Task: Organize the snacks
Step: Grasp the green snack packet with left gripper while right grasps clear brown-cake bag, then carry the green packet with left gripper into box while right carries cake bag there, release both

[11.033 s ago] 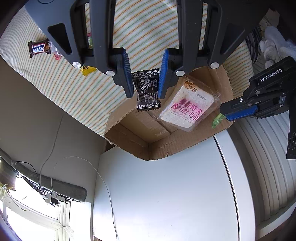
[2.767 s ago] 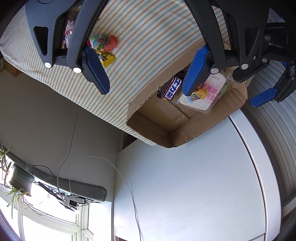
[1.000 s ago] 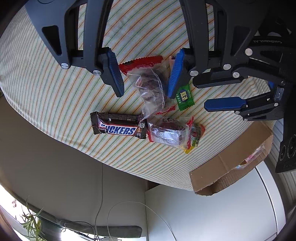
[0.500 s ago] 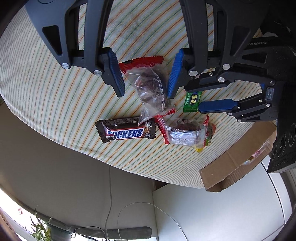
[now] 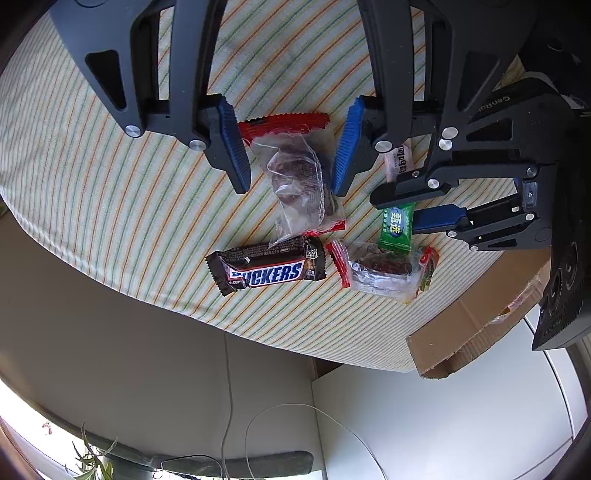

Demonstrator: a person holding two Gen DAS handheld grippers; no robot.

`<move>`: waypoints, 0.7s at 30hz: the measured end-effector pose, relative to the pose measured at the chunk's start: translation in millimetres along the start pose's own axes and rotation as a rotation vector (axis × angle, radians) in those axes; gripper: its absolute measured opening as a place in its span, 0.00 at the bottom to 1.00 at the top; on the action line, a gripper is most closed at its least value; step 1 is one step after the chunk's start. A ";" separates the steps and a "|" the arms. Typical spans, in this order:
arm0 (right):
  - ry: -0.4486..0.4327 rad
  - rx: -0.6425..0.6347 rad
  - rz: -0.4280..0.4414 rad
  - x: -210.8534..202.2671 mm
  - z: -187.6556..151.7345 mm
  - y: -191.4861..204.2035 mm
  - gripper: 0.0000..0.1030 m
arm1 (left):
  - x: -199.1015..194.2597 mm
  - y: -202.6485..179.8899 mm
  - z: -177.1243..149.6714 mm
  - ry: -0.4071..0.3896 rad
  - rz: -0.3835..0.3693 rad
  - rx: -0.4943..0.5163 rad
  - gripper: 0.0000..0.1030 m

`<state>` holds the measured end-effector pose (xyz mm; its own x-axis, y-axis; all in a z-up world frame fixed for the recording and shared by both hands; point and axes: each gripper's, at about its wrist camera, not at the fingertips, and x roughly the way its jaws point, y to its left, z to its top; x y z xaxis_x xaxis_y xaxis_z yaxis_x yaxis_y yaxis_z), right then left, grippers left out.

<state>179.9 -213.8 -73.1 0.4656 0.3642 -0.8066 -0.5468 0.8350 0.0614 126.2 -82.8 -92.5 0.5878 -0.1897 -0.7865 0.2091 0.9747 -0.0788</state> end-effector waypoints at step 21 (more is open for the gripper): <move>-0.083 0.033 -0.033 -40.9 -4.6 11.4 0.35 | -46.9 19.5 -2.4 -0.106 -0.089 -0.078 0.04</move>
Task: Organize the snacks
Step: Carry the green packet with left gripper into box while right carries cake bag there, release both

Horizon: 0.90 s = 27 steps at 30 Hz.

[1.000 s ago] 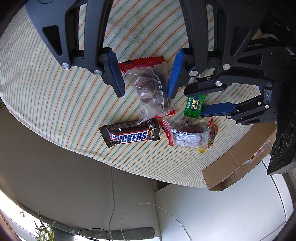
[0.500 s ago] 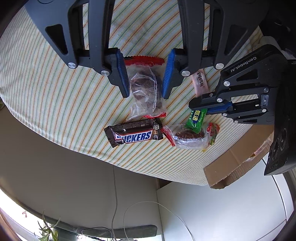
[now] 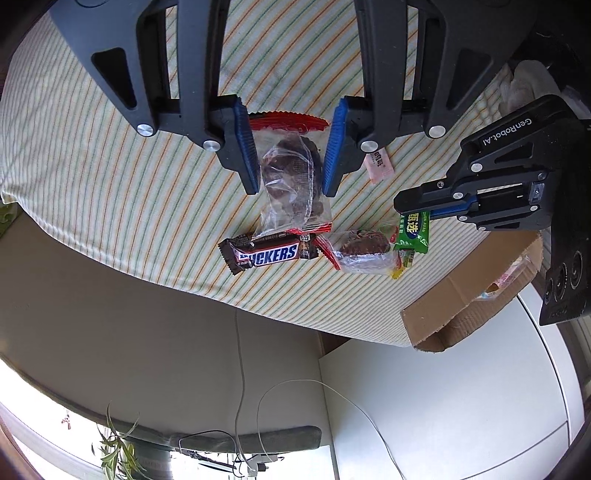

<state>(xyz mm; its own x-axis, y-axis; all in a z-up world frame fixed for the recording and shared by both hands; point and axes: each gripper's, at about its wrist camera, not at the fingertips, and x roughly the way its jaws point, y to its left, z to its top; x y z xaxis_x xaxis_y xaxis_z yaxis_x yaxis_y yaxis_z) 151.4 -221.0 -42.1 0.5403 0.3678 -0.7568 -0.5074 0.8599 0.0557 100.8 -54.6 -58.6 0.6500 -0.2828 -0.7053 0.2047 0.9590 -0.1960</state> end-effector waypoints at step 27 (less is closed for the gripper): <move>-0.116 -0.185 0.144 28.0 108.8 148.3 0.35 | -113.0 120.2 -7.8 -0.197 0.204 -0.164 0.04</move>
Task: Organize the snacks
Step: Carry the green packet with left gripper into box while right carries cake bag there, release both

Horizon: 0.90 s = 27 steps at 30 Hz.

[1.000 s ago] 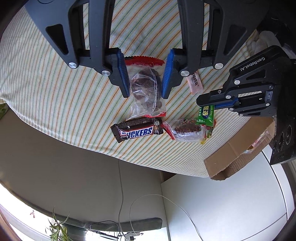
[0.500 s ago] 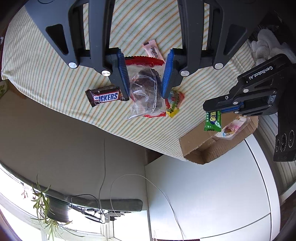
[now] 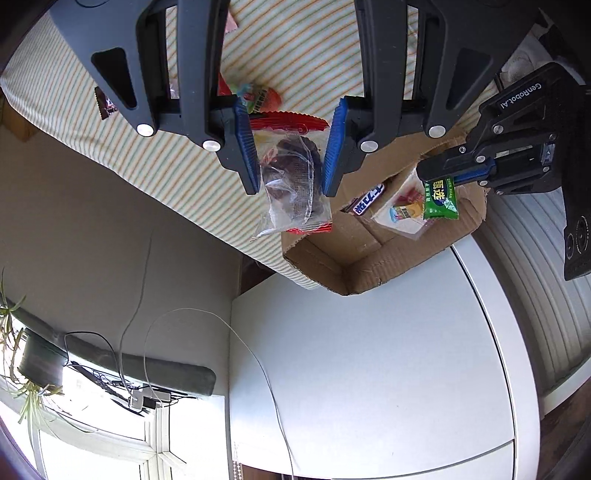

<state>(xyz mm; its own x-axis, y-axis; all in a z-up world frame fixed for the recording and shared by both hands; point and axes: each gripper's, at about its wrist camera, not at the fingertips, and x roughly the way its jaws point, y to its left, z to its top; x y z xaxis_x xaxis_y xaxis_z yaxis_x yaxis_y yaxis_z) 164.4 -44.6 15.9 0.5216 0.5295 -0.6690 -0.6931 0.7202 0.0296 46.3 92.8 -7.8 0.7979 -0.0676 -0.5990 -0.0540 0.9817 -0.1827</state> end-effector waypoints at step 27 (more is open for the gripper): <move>0.068 -0.068 0.057 92.4 51.3 53.1 0.35 | -12.7 51.4 -7.7 0.002 0.069 -0.038 0.04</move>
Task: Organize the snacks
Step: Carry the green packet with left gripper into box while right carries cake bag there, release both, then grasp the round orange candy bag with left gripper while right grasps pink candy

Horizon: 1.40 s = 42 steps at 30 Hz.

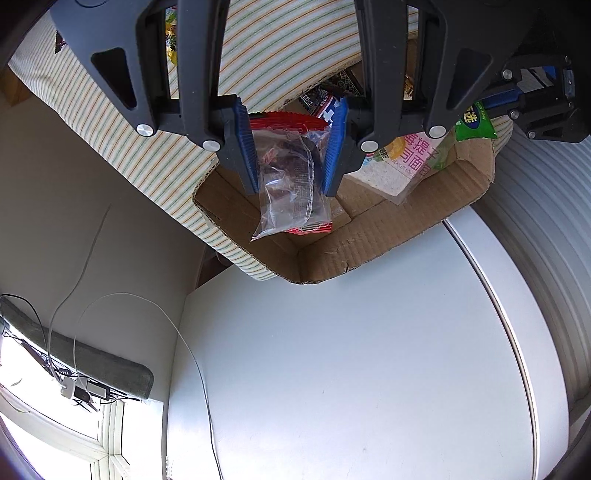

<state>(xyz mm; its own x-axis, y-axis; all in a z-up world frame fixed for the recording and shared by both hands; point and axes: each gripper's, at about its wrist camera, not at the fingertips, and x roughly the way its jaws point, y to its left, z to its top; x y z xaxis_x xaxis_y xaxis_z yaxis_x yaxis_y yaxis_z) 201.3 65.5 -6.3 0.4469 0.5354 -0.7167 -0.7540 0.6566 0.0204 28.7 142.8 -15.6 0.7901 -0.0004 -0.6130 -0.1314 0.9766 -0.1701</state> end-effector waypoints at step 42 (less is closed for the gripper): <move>-0.091 0.087 -0.084 -96.6 -48.4 -37.2 0.85 | -12.9 -40.5 0.6 -0.037 -0.014 0.032 0.50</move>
<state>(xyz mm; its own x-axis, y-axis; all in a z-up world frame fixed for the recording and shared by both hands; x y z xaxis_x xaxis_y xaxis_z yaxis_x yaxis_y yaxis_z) 162.8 -36.4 28.4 0.5513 0.5201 -0.6523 -0.6692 0.7426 0.0264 24.2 103.3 -0.3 0.8133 -0.0067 -0.5818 -0.1018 0.9829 -0.1536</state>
